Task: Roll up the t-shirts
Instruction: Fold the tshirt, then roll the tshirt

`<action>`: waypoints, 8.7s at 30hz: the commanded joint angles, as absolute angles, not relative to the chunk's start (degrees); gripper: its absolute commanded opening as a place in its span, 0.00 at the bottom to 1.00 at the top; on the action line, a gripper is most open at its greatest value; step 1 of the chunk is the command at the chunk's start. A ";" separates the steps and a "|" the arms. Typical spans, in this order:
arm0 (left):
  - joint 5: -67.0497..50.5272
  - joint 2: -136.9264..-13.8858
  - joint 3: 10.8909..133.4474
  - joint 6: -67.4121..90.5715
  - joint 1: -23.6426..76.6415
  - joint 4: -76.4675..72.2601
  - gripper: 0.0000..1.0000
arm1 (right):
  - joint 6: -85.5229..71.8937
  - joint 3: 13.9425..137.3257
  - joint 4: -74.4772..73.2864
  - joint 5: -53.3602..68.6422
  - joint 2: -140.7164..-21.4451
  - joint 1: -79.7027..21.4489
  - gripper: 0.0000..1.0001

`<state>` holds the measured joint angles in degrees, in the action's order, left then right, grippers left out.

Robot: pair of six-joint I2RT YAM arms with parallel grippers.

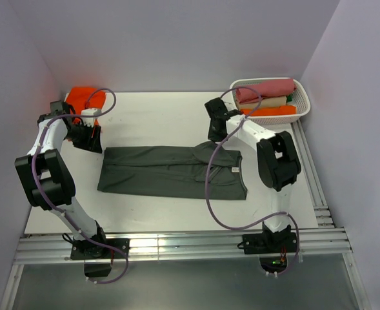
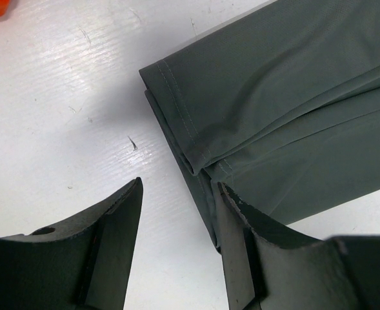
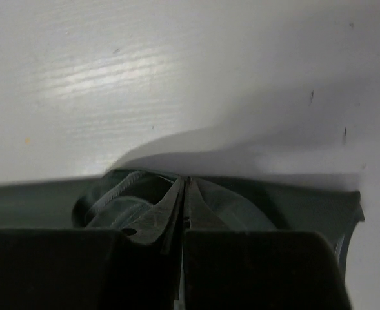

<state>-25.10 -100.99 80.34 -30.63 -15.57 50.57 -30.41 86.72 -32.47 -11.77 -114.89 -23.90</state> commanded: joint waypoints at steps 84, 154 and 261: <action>-23.82 -104.68 79.01 -30.50 -13.89 50.18 0.51 | -46.14 66.27 -24.52 -14.85 -93.96 -46.49 0.25; -25.93 -117.07 94.84 -21.71 -13.54 48.87 0.57 | -38.14 59.24 -35.33 -14.86 -96.59 -17.93 0.57; -34.29 -116.03 80.69 -8.79 4.04 37.35 0.00 | -57.66 105.66 -37.19 -7.74 -129.92 -67.41 0.07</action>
